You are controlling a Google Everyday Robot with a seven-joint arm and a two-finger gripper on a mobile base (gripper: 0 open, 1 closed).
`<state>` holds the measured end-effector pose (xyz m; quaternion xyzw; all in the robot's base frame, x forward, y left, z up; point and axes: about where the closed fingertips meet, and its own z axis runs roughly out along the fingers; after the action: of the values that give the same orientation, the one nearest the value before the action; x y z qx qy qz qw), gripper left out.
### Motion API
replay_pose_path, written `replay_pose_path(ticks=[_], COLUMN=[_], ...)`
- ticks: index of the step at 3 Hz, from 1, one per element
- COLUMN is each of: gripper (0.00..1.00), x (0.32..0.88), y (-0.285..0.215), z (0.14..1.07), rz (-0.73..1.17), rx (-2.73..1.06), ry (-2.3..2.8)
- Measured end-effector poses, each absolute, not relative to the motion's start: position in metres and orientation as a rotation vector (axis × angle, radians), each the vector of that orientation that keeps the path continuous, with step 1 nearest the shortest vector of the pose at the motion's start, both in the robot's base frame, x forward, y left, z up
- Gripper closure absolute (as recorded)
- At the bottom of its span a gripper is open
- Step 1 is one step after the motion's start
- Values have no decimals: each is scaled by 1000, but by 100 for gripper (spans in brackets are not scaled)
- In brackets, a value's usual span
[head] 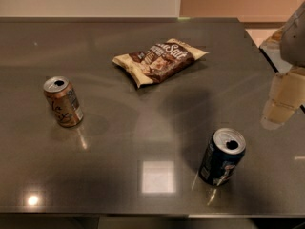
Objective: Knock pepsi can over
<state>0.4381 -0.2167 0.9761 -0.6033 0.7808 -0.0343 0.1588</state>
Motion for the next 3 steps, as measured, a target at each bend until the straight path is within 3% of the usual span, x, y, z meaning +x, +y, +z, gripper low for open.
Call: replay_pose_path(ticks=[1,3], gripper=[0,0], x=[438,424], y=[-216,-228], z=[977,971], rz=[-98,162], rx=[-1723,-1660], ry=[2230,2147])
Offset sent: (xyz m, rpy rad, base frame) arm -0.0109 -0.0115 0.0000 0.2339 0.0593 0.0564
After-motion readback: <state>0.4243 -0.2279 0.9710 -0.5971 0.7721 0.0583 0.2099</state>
